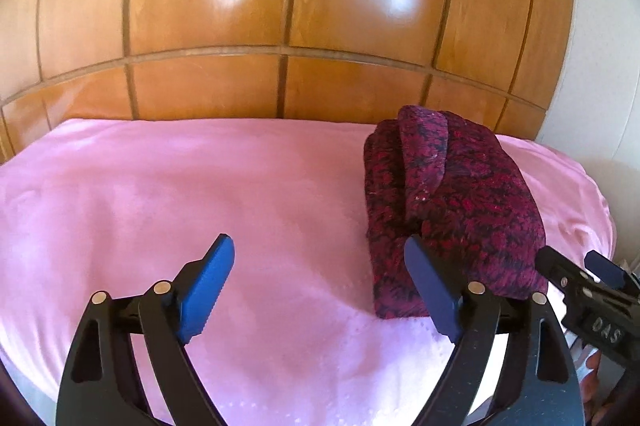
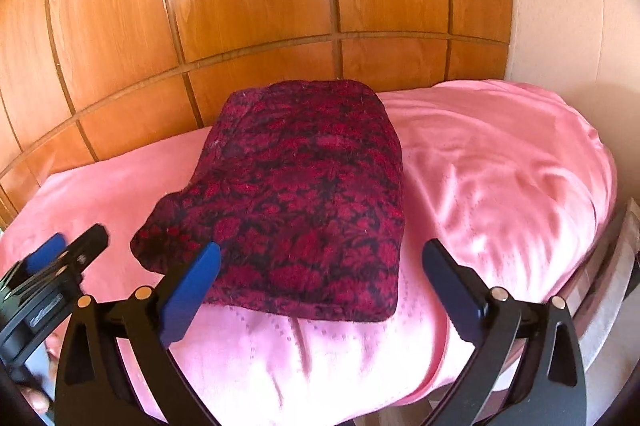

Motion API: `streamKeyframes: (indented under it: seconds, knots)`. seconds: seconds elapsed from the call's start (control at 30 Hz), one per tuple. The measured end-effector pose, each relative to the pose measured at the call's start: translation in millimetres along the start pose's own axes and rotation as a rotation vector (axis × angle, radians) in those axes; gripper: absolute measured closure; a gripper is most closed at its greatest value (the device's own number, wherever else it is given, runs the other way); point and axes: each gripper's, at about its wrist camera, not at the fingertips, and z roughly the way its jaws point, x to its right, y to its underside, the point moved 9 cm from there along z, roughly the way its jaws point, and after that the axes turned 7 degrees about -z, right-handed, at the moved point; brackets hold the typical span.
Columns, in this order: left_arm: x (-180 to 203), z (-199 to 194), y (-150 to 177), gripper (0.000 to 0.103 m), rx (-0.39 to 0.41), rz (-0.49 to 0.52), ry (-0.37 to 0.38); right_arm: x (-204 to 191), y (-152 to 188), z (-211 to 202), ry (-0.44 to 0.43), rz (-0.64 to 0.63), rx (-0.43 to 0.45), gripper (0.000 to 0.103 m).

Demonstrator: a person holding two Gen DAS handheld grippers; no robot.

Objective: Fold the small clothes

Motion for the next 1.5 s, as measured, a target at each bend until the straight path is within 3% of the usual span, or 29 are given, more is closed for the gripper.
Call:
streamKeyframes:
  seconds: [0.33, 0.57, 1.5]
  knots:
    - [-11, -8, 5, 0.010, 0.019, -0.014, -0.054, 2, 4, -7, 0.070, -0.008, 0.033, 0.003]
    - [-5, -11, 5, 0.005, 0.025, 0.008, -0.058, 2, 9, -6, 0.074, -0.016, 0.025, 0.003]
    - [-2, -8, 8, 0.005, 0.013, 0.031, -0.058, 0, 11, -4, 0.070, -0.033, 0.029, 0.003]
